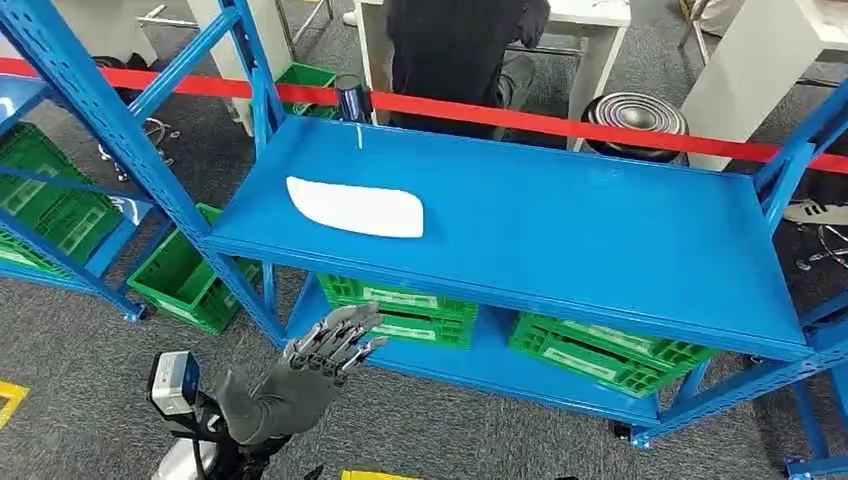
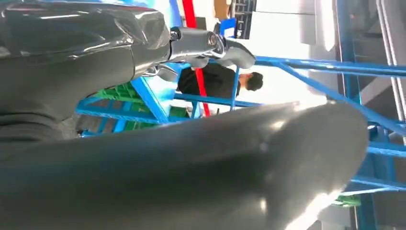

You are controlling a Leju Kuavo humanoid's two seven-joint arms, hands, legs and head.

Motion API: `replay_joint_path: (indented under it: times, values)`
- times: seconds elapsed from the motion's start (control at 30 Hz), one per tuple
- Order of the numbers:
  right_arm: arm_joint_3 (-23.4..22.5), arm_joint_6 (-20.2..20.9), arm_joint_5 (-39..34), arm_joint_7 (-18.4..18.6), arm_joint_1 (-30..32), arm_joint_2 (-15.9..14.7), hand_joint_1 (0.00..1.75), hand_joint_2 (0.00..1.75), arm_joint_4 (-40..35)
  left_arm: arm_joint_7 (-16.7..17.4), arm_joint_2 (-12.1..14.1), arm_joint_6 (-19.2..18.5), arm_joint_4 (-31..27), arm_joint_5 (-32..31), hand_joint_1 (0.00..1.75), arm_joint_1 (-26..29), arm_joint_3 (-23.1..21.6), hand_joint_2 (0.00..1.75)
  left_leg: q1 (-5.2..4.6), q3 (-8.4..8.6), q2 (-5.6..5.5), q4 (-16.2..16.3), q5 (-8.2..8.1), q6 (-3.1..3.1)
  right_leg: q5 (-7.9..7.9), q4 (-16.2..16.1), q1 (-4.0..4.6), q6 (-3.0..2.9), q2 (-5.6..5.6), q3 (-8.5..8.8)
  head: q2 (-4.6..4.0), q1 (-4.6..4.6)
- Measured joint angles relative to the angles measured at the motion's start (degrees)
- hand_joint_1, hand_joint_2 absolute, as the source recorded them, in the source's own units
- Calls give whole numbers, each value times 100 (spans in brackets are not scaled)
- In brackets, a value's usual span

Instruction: Take the parts from the cabinet and place them on the table.

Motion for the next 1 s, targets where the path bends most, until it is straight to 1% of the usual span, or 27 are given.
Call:
replay_joint_path:
  times: [0.03, 0.1, 0.13, 0.17, 0.2, 0.27, 0.3, 0.33, 0.37, 0.43, 0.47, 0.5, 0.53, 0.57, 0.6, 0.63, 0.67, 0.7, 0.73, 0.77, 0.8, 0.83, 0.87, 0.9, 0.93, 0.97, 1.0]
  values:
    - [2, 0, -2, 0, -14, -9, 0, 0, -2, -2, -4, 0, -2, -2, 0, -10, 0, 0, 2, 45, 5, -32, -1, 33, -130, 319, -6, -37, 1, -160, 0, 0]
    - [7, -2, -18, 0, -16, -31, 0, 0, -4, 0, -11, 9, 0, -11, 0, 15, 0, 0, 0, 76, 6, -30, -46, 31, -429, 1229, -35, -53, 0, -702, 0, 2]
    - [13, -2, -20, 0, 1, -42, 0, 0, -4, 0, -11, 11, 0, -11, 0, 28, -2, 0, -1, 91, -2, -26, -70, 24, -490, 1563, -49, -18, -1, -932, 0, 2]
    - [24, -2, -20, 0, 16, -44, 0, 0, -4, 0, -13, 11, 0, -11, 0, 41, -2, 0, 1, 116, -20, -23, -97, 4, -426, 1600, -65, 39, -2, -1015, 0, 6]
    - [35, -2, -20, 0, 24, -52, 0, 0, -4, 0, -13, 11, 0, -13, 0, 54, -2, 0, 8, 164, -26, -22, -133, -19, -238, 1344, -87, 126, -8, -936, 0, 4]
    - [42, -2, -22, 0, 17, -68, 0, 0, -7, 0, -15, 11, 0, -22, 0, 58, -2, 0, 37, 270, -32, 32, -242, -91, 315, 263, -135, 297, -37, -470, 0, 4]
    - [46, -2, -28, 0, 18, -66, 0, 0, -7, -2, -15, 11, 0, -28, 0, 59, 0, 0, 24, 263, -25, 95, -320, -147, 428, -101, -149, 296, -96, -331, 0, 11]
    - [52, -2, -37, 2, 14, -55, 0, 0, -9, -2, -11, 15, 0, -28, 0, 59, 0, 0, -17, 235, -28, 155, -380, -189, 392, -89, -110, 221, -68, -276, 0, 24]
    - [52, -2, -39, 2, 5, -57, 0, 0, -15, -2, -13, 15, -2, -42, 0, 68, -2, 0, -17, 233, -31, 164, -394, -200, 371, -56, -110, 124, -51, -299, 0, 2]
    - [55, -2, -39, 13, 20, -61, 0, 0, -15, -4, -11, 18, -2, -50, 0, 74, 2, 0, 8, 257, -24, 160, -418, -229, 331, -55, -78, 62, -43, -303, 0, -9]
    - [59, -2, -39, 20, 19, -48, 0, 0, -22, -4, -11, 18, -7, -52, 0, 73, 4, 0, 35, 253, -24, 185, -477, -260, 324, -73, -148, 12, -34, -267, 0, -9]
    - [63, -2, -39, 20, 19, -48, 0, 0, -28, -7, -11, 18, -11, -57, 0, 75, 7, 0, 43, 204, -24, 311, -544, -305, 300, -78, -139, -23, -28, -227, 0, -15]
    - [68, -2, -39, 20, 14, -52, 0, 0, -28, -9, -9, 20, -17, -57, 0, 72, 11, 0, 53, 62, -24, 630, -684, -345, 272, -79, -138, -64, -27, -189, 0, -33]
    - [77, -2, -39, 20, 8, -55, 0, 0, -28, -9, -7, 22, -17, -59, 0, 76, 22, 0, 75, -188, -22, 1088, -862, -381, 253, -77, -134, -88, -27, -165, 0, -24]
    - [81, -2, -42, 20, 6, -57, 0, 0, -28, -9, -4, 22, -17, -61, 0, 85, 24, 0, 95, -519, -21, 1643, -1049, -408, 230, -76, -120, -118, -26, -148, 0, -29]
    - [85, -2, -44, 20, 9, -57, 0, 0, -28, -9, 0, 22, -17, -63, 0, 98, 24, 0, 109, -785, -20, 2025, -1128, -419, 203, -75, -113, -119, -25, -131, 0, -26]
    - [90, -2, -46, 20, 13, -59, 0, 0, -28, -9, 2, 22, -17, -66, 0, 114, 26, 0, 116, -944, -20, 2169, -1059, -415, 178, -74, -104, -119, -13, -102, 0, -29]
    - [92, -2, -48, 20, 15, -59, 0, 0, -28, -9, 11, 22, -17, -70, 0, 129, 33, 0, 120, -937, -20, 1989, -824, -395, 147, -75, -98, -116, 3, -57, 0, -29]
    - [96, -2, -50, 20, 14, -59, 0, 0, -28, -9, 15, 24, -17, -70, 0, 132, 33, 0, 119, -808, -21, 1591, -520, -360, 120, -77, -87, -110, 19, -1, 0, -31]
    - [96, -2, -52, 20, 12, -57, 0, 0, -28, -9, 15, 24, -20, -70, 0, 132, 33, 0, 107, -599, -24, 1058, -186, -301, 80, -82, -75, -101, 30, 63, 0, -31]
    - [98, -2, -52, 20, 12, -51, 0, 0, -30, -9, 20, 24, -31, -70, 0, 131, 37, 0, 82, -386, -29, 527, 100, -215, 50, -97, -74, -103, 37, 105, 0, -29]
    - [111, 2, -55, 20, 9, 21, 0, 0, -33, -9, 30, 24, -35, -68, 0, 131, 44, 0, 52, -317, -31, 432, 6, -133, 27, -108, -92, -87, 38, 80, 0, 12]
    - [114, -2, -57, 24, -10, -35, 0, 0, -33, -9, 28, 31, -42, -68, 0, 133, 46, 0, 21, -298, -26, 317, -11, -100, 15, -110, -79, -49, 57, 95, 0, -2]
    - [120, 0, -59, 26, -7, 2, 0, 0, -42, -9, 26, 28, -52, -74, 0, 132, 44, 0, -10, -268, -29, 307, -42, -94, 13, -115, -84, -7, 48, 73, 0, -35]
    - [127, 0, -59, 26, 5, -9, 0, 0, -44, -9, 28, 28, -57, -70, 0, 138, 44, 0, -27, -269, -36, 292, -49, -80, 17, -149, -103, 16, 41, 78, 0, -33]
    - [131, 0, -61, 28, -5, -2, 0, 0, -46, -9, 35, 28, -66, -70, 0, 142, 50, 0, -24, -221, -46, 203, -31, -53, 23, -203, -71, 61, 39, 134, 0, -40]
    - [133, 0, -63, 33, 3, -11, 0, 0, -57, -9, 26, 26, -87, -70, 0, 157, 57, 0, 61, -77, -28, 38, 25, -76, -16, -137, -84, 55, 10, 118, 0, -22]
